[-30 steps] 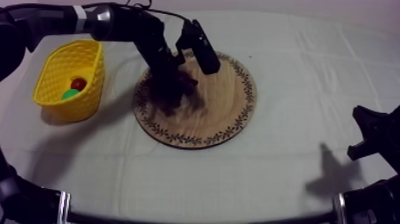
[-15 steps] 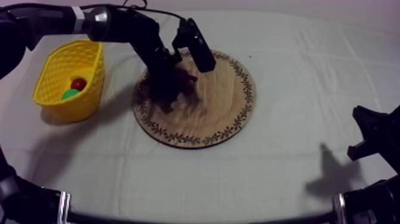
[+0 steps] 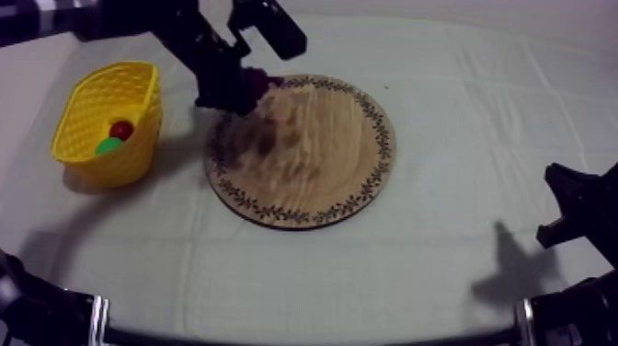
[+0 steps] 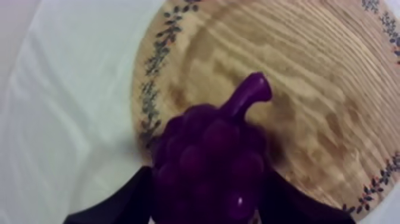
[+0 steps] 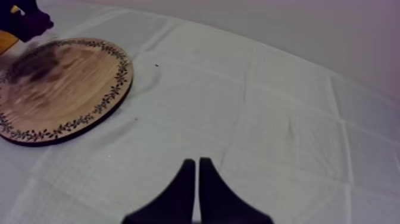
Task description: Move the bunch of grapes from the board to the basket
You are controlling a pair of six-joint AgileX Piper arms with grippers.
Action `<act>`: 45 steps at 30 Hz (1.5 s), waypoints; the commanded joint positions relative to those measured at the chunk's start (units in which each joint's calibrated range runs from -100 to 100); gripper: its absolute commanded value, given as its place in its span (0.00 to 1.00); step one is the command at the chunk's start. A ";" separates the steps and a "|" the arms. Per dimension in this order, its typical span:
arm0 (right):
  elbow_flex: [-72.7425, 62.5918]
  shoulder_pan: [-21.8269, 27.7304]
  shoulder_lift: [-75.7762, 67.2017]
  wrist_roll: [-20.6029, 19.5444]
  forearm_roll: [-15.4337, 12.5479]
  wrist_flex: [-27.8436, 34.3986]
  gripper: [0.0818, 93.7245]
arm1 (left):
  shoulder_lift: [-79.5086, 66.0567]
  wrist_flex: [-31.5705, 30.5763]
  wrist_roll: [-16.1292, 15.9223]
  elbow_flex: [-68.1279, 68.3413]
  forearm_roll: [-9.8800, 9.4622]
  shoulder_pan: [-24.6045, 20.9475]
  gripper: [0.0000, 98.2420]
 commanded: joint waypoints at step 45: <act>-0.03 0.02 -0.01 0.01 0.01 0.00 0.00 | -24.33 8.02 13.82 23.89 -2.23 -22.67 0.37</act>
